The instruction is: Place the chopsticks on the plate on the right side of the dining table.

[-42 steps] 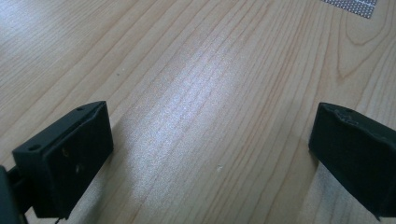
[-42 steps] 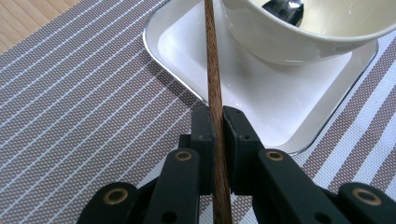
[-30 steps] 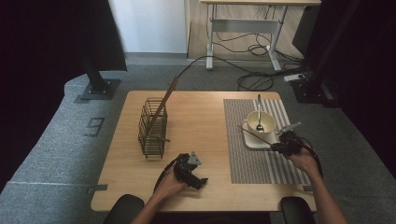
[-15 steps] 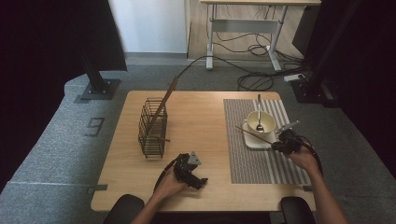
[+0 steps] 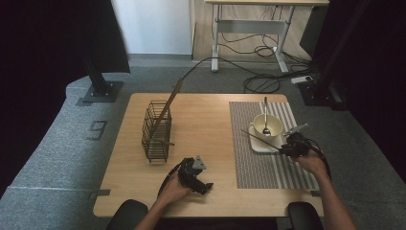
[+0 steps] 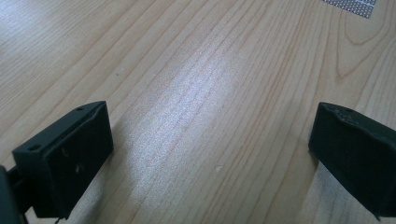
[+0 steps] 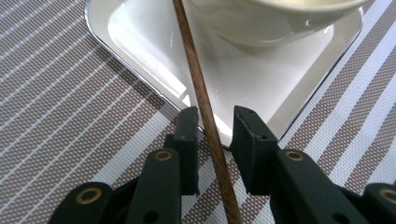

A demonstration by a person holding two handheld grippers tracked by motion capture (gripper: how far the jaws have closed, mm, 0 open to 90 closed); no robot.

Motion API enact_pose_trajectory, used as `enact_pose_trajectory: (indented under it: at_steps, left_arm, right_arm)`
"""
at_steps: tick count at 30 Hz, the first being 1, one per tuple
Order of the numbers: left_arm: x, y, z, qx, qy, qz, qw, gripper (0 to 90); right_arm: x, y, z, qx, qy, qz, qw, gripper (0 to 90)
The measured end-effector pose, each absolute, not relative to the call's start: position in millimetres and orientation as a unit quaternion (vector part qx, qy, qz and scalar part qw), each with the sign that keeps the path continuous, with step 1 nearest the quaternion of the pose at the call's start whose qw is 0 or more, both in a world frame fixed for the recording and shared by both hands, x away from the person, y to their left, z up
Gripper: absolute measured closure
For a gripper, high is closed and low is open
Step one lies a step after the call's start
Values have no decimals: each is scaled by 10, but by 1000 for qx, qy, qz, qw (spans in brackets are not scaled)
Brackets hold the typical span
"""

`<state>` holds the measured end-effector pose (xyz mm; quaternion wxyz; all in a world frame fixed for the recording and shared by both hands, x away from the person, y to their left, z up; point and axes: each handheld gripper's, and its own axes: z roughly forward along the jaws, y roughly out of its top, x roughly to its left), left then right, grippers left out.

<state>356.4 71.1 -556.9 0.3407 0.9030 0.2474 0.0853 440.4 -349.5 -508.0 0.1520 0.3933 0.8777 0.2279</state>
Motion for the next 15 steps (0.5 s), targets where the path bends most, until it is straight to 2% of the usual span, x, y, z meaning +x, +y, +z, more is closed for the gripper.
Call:
enact_pose_trajectory:
  at_steps: [3,15]
  left_arm:
    - [3564,711,-5569,903,247,85,341,0]
    - [3563,711,-5570,903,247,85,341,0]
  right_arm:
    - [4365,-3492,-5036,393,875,237,155,671]
    - [4076,-3362,-4967,411,853,268,177,314]
